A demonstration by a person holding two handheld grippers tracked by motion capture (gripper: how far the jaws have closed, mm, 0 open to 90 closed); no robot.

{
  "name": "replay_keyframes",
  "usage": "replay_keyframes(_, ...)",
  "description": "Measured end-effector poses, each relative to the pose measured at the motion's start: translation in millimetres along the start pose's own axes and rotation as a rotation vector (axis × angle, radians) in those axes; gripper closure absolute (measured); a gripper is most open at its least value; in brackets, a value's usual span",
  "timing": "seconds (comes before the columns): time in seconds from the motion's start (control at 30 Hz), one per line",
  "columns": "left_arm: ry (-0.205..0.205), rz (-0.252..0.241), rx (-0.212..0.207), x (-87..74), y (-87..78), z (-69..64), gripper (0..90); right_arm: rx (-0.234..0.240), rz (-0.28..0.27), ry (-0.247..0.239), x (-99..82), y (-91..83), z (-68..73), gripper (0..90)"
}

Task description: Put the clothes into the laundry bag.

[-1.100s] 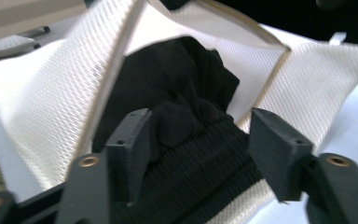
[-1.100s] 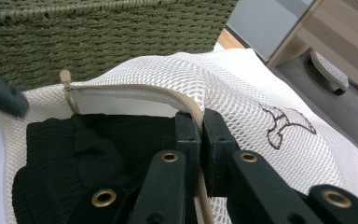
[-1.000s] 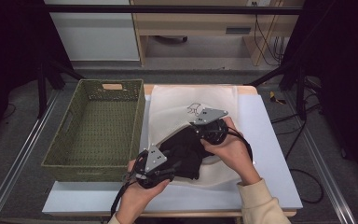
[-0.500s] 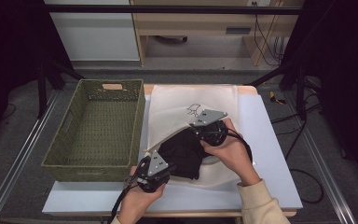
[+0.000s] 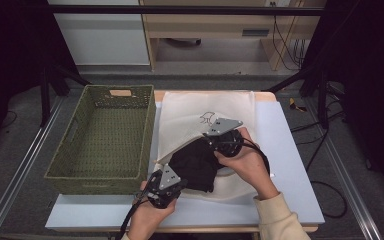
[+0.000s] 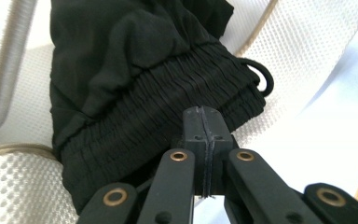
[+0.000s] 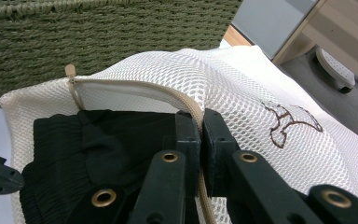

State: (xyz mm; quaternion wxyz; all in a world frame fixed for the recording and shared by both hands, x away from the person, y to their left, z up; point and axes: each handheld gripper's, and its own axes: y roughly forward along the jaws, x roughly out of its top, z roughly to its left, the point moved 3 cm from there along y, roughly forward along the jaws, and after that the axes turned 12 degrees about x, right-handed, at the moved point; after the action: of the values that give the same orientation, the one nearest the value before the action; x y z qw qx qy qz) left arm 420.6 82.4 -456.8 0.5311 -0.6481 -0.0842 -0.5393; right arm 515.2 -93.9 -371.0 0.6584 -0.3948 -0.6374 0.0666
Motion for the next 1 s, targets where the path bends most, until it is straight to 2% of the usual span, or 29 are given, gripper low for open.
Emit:
replay_keyframes(0.33, 0.026, 0.026, 0.026, -10.1, 17.6, -5.2, 89.8, 0.005, 0.007, -0.01, 0.7, 2.7, 2.2, 86.6)
replay_keyframes(0.77, 0.062, 0.047, 0.065, -8.8, 44.7, -5.5, 89.8, 0.018, 0.019, -0.013, 1.8, 8.6, 5.7, 86.7)
replay_keyframes(1.0, 0.081, 0.047, 0.081, -4.9, 53.6, -4.6, 89.8, 0.033, 0.024, -0.017, 2.3, 13.5, 8.1, 86.7)
